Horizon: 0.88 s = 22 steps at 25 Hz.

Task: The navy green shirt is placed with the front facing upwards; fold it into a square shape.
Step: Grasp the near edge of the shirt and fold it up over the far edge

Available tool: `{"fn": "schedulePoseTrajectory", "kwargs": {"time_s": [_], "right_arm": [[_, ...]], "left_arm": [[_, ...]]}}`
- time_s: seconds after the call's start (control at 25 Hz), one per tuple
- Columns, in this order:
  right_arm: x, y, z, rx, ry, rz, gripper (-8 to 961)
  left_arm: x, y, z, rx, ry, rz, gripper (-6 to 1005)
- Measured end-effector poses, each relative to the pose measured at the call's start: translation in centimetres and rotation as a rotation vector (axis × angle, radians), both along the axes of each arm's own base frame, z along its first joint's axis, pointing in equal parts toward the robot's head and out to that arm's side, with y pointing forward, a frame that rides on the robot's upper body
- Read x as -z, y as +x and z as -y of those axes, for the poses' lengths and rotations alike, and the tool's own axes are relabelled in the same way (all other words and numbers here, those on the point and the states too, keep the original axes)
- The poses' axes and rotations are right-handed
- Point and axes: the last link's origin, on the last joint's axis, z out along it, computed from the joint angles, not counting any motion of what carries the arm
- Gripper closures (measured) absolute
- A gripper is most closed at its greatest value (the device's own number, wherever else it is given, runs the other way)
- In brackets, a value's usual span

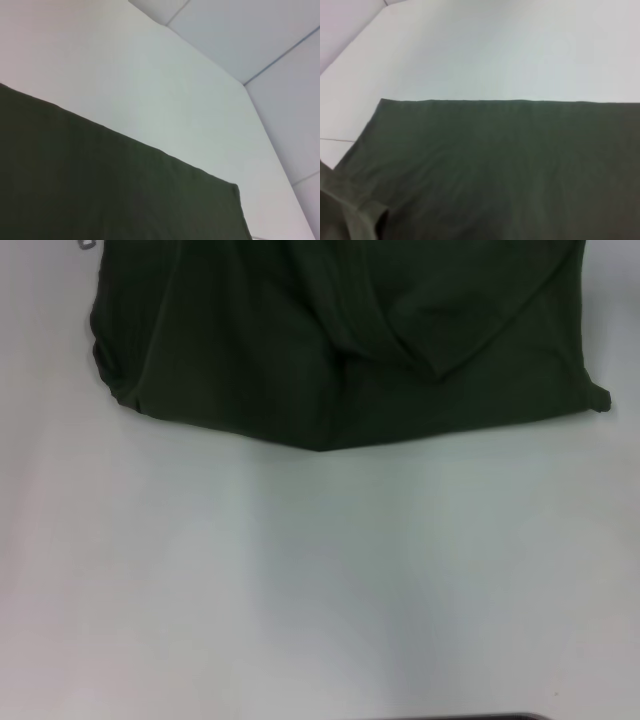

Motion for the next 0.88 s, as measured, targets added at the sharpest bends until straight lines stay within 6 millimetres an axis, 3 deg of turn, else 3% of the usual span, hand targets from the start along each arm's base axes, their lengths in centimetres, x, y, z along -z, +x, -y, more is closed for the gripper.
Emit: {"fn": "schedulePoseTrajectory", "kwargs": {"time_s": [0.44, 0.88], "right_arm": [[1.6, -0.6, -1.4, -0.038, 0.058, 0.091, 950], [2.6, -2.3, -2.3, -0.093, 0.069, 0.115, 949]], "left_arm": [[-0.4, -1.5, 0.1, -0.066, 0.047, 0.025, 958], [-0.9, -1.2, -0.2, -0.070, 0.099, 0.036, 959]]}}
